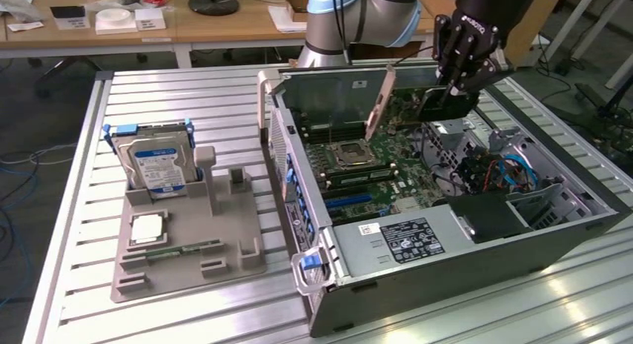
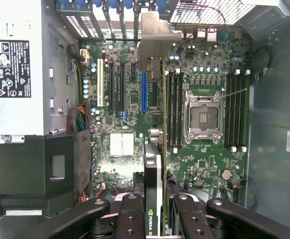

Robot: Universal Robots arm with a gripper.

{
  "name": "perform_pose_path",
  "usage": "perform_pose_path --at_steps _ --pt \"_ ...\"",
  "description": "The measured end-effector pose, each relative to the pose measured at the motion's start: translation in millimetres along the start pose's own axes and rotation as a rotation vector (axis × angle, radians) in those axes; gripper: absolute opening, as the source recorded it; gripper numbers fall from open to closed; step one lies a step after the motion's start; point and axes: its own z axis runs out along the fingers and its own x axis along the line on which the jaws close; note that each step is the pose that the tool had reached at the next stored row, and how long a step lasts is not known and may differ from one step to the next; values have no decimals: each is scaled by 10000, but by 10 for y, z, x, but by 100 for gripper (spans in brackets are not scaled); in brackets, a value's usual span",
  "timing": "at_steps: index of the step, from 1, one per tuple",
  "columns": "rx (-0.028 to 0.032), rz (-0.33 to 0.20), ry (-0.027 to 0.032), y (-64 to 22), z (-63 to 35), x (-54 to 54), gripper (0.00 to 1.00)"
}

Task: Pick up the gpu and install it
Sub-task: 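Insert the gpu into the slot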

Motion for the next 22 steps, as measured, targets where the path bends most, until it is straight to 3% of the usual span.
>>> perform_pose_path --at_steps 4,10,15,22 --pt "0 0 0 27 71 4 27" --pt "6 1 -1 38 83 4 27" --pt "128 -28 -1 79 136 7 27" --pt "157 -31 -5 126 171 9 27"
